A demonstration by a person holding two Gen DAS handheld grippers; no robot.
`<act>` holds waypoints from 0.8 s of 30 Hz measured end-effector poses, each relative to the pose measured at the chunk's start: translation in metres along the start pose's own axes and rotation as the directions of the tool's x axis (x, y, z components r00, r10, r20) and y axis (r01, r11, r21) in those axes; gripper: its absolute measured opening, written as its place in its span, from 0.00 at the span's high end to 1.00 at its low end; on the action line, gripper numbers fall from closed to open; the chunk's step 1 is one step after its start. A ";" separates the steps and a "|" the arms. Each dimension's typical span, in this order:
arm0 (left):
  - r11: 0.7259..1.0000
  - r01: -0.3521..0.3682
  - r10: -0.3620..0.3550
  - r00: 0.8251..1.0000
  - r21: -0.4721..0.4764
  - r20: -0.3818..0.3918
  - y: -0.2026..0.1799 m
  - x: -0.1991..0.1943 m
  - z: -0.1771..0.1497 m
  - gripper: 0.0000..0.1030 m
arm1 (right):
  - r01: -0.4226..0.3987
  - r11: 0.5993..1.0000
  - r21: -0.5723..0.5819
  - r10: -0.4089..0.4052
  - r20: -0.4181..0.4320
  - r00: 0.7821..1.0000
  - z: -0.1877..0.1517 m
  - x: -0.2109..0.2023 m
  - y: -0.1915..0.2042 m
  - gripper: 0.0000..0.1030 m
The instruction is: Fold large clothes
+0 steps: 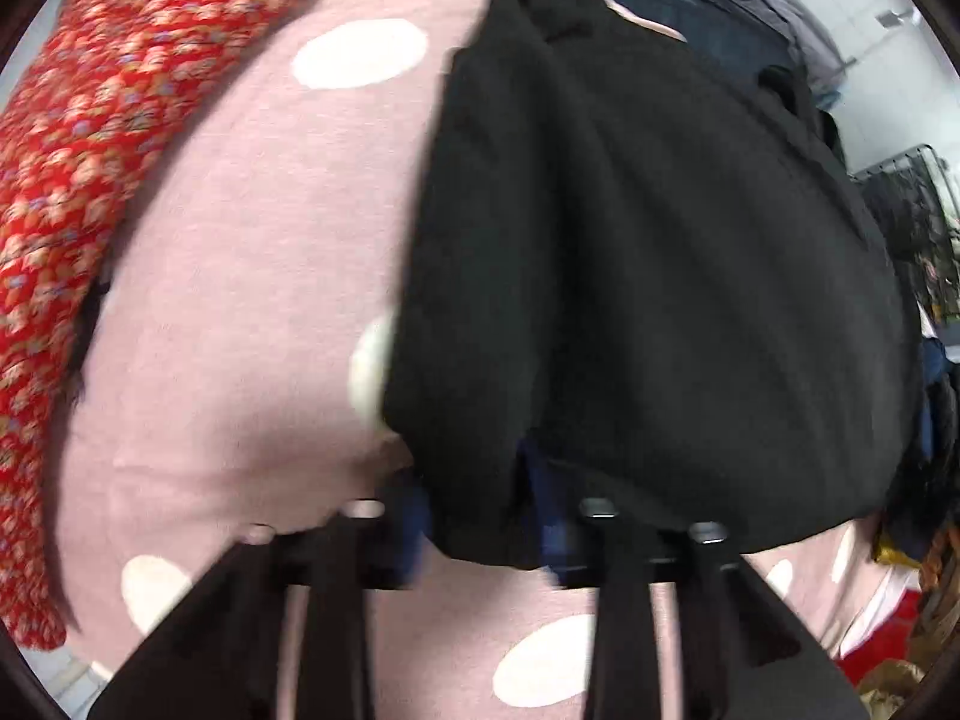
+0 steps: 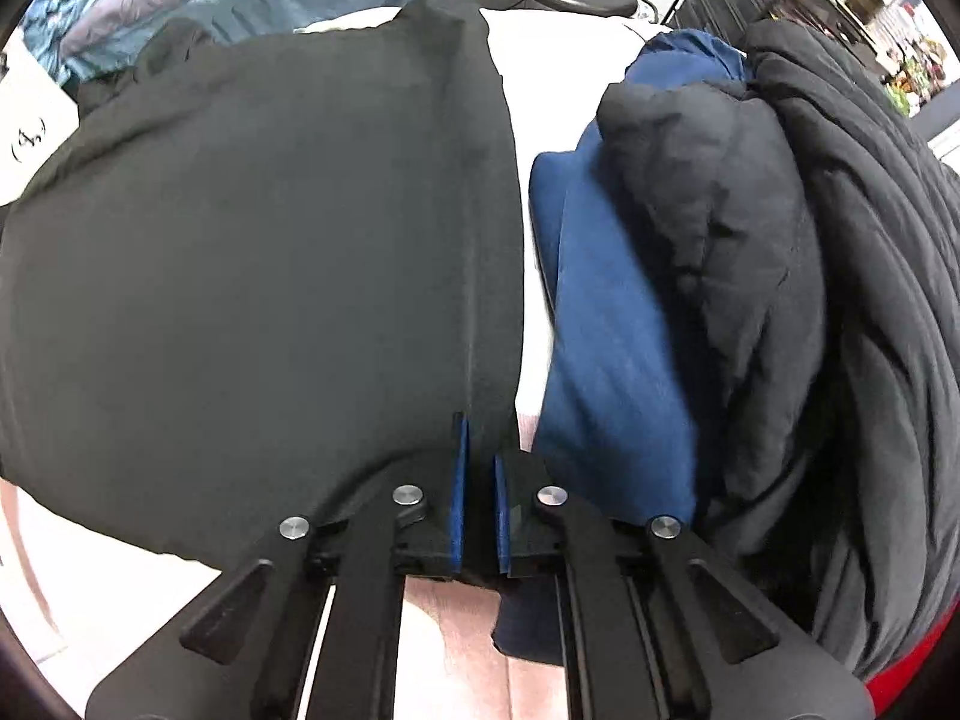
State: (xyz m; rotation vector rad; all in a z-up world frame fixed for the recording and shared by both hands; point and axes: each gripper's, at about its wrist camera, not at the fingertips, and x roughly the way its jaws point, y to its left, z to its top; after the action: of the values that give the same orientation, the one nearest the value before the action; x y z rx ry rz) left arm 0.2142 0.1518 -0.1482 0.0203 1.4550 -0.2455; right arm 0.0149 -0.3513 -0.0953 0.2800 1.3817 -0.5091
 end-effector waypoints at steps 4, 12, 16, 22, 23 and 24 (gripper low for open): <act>0.999 -0.054 0.053 0.994 0.003 0.096 -0.004 -0.033 -0.014 0.18 | -0.081 0.997 -0.022 0.083 0.130 0.988 -0.019 -0.042 0.008 0.34; 0.938 0.240 -0.209 0.967 -0.251 0.145 -0.008 -0.050 -0.069 0.14 | -0.337 0.937 0.092 0.331 0.075 0.941 -0.080 -0.045 0.021 0.27; 0.857 0.334 -0.307 0.942 -0.391 0.134 -0.026 -0.016 -0.084 0.14 | -0.457 0.848 0.270 0.459 0.059 0.886 -0.102 -0.020 0.017 0.27; 0.762 0.409 -0.395 0.908 -0.503 0.140 -0.042 0.014 -0.100 0.14 | -0.588 0.630 0.507 0.622 0.124 0.773 -0.128 0.024 0.008 0.27; 0.757 0.411 -0.396 0.907 -0.508 0.145 -0.042 0.014 -0.105 0.14 | -0.600 0.589 0.541 0.637 0.146 0.757 -0.132 0.032 0.006 0.27; 0.747 0.420 -0.401 0.903 -0.516 0.155 -0.045 0.018 -0.102 0.14 | -0.608 0.553 0.569 0.649 0.163 0.743 -0.133 0.039 0.004 0.27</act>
State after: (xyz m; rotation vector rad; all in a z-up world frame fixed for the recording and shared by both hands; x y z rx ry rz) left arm 0.1085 0.1217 -0.1724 -0.7765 1.4372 -0.1828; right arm -0.0934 -0.2918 -0.1578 1.2872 1.0378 -0.2999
